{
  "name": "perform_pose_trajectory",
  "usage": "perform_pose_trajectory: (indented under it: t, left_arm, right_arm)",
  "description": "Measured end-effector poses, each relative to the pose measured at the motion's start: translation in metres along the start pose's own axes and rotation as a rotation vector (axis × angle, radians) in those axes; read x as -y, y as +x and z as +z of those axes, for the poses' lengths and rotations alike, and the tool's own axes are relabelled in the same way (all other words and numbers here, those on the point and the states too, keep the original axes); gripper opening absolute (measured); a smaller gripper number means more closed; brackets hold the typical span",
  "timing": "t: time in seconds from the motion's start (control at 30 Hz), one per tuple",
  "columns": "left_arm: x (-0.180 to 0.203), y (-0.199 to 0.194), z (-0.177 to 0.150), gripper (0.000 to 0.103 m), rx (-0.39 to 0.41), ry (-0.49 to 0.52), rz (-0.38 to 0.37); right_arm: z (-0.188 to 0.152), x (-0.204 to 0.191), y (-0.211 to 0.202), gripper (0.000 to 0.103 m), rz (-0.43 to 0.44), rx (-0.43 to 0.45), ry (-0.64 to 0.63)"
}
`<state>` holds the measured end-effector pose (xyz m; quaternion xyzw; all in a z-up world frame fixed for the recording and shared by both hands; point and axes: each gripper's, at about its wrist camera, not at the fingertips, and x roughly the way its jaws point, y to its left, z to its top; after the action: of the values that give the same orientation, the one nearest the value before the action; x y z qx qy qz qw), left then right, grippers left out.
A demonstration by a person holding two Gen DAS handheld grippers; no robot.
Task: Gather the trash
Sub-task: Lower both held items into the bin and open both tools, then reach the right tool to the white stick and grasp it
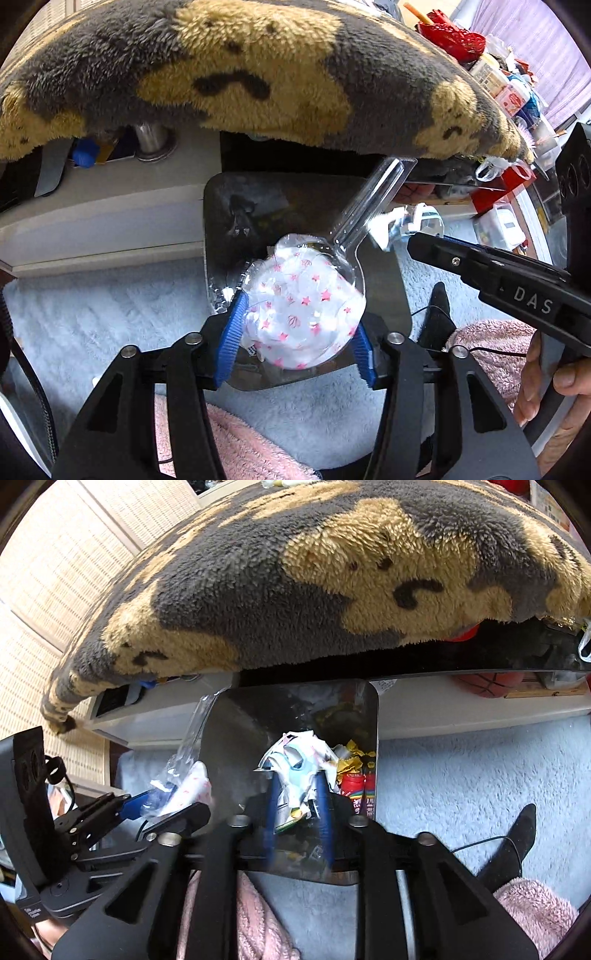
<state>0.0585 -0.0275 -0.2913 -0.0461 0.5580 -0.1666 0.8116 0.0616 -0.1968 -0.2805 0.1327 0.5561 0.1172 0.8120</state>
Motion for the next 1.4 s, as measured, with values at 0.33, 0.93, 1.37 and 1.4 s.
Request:
perform_pose_trajectory:
  t: [0.33,0.93,1.37,1.4]
  left_arm:
    - [-0.003,-0.031,-0.001,0.076,0.059,-0.011,0.017]
    - [-0.016,-0.120,0.117,0.085,0.266,-0.002,0.092]
    - [-0.034,-0.090,0.221,0.085,0.271,0.004,0.137]
    - [-0.034,-0.084,0.229,0.085,0.267,0.007,0.138]
  right_arm:
    - [0.006,0.001,-0.033,0.075,-0.041,0.081,0.015]
    - [0.154,-0.016,-0.103,0.065,-0.032,0.329,-0.051]
    - [0.238,-0.015,-0.028,0.021,-0.025,0.274,-0.130]
    - [0.241,-0.014,-0.024,0.021,-0.022,0.269,-0.132]
